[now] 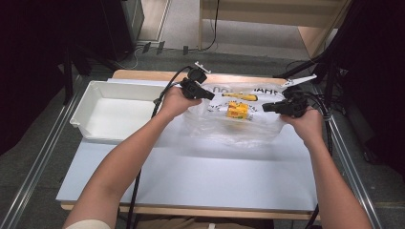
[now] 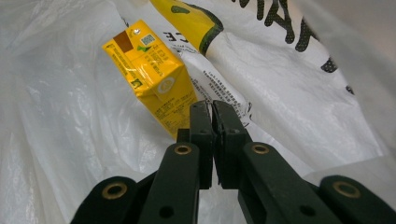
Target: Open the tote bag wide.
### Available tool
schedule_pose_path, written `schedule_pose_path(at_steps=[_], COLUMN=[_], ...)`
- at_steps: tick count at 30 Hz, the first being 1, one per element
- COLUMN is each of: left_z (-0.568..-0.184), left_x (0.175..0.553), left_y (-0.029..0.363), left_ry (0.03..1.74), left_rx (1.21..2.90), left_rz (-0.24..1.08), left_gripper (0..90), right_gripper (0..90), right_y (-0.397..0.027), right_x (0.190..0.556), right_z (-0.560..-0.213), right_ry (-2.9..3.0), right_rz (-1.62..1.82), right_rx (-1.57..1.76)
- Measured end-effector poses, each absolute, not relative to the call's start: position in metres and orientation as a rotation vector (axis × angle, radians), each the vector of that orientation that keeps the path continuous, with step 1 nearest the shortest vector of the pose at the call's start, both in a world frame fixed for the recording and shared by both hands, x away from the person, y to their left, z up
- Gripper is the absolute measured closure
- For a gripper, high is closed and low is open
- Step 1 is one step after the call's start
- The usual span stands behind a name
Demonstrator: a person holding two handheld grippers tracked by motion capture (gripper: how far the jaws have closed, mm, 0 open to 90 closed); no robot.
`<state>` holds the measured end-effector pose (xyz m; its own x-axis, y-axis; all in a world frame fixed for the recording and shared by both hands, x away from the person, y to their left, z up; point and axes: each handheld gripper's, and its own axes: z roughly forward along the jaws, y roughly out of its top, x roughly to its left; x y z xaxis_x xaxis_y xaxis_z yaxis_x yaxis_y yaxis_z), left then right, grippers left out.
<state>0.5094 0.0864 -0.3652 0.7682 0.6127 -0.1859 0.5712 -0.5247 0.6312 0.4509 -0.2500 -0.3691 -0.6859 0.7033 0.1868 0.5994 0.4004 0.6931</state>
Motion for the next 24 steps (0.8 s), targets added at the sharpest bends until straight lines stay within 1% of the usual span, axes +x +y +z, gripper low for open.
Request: schedule_pose_path(at_steps=[24], left_z=[-0.403], left_x=[0.521], left_y=[0.083], left_ry=[0.925], left_rx=[2.238], left_rz=[0.063], left_gripper=[88.2], right_gripper=[88.2], right_y=[-0.258], right_x=[0.451], right_z=[-0.418], right_ry=[2.448], right_rz=[1.204], right_rx=[1.237])
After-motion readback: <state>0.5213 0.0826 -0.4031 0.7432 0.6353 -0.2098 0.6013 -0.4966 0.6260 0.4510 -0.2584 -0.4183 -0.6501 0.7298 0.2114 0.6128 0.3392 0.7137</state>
